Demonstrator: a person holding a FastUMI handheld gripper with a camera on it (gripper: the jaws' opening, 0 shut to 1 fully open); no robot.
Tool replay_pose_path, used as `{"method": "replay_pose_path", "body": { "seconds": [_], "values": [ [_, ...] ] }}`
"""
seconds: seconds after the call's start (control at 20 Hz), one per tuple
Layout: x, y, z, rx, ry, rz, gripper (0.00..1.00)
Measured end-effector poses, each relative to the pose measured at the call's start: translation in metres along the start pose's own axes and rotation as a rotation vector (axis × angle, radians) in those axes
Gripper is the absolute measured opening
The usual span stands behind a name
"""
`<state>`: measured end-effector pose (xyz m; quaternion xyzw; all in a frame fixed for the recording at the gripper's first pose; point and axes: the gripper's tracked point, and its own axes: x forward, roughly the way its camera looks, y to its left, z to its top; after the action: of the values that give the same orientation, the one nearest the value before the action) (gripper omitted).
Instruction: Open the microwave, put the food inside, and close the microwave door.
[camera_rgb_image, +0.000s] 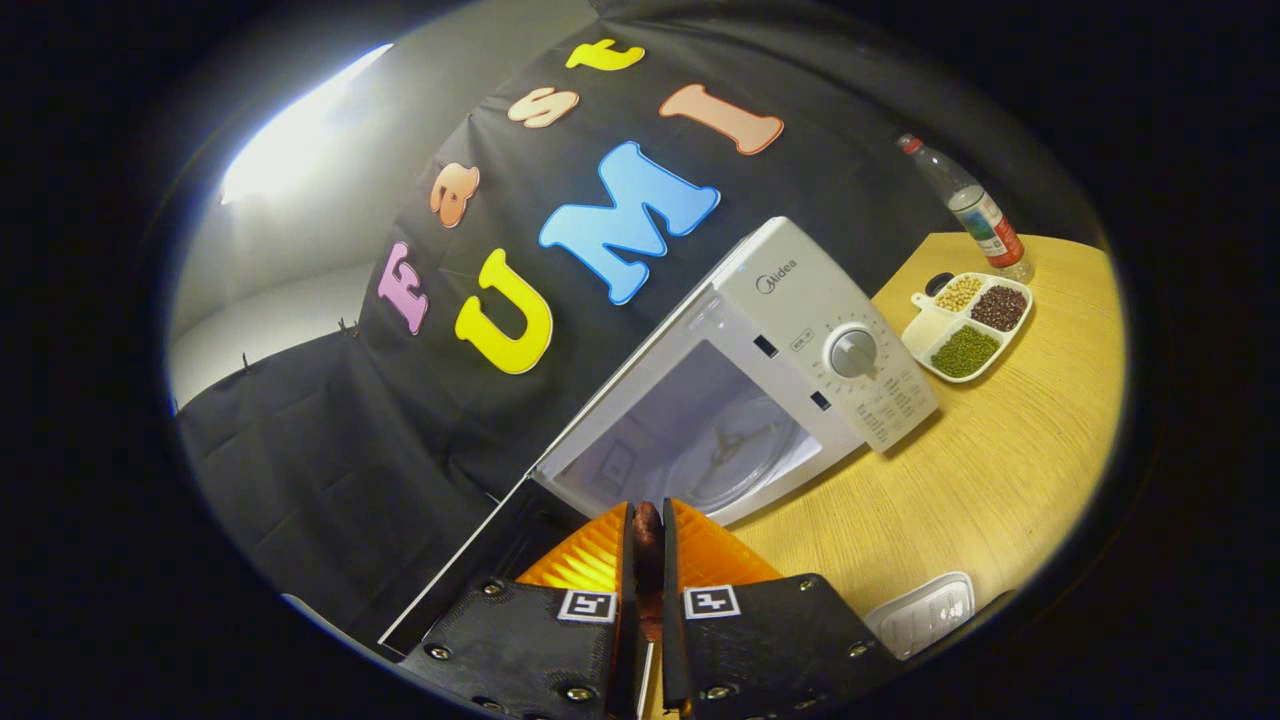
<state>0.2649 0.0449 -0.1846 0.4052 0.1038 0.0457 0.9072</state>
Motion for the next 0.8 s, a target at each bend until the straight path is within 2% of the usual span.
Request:
{"method": "replay_pose_path", "body": {
  "seconds": [0.45, 0.8],
  "values": [
    [0.116, 0.005, -0.005, -0.116, -0.055, -0.082, 0.10],
    [0.170, 0.003, -0.009, -0.189, -0.087, -0.119, 0.10]
  ]
}}
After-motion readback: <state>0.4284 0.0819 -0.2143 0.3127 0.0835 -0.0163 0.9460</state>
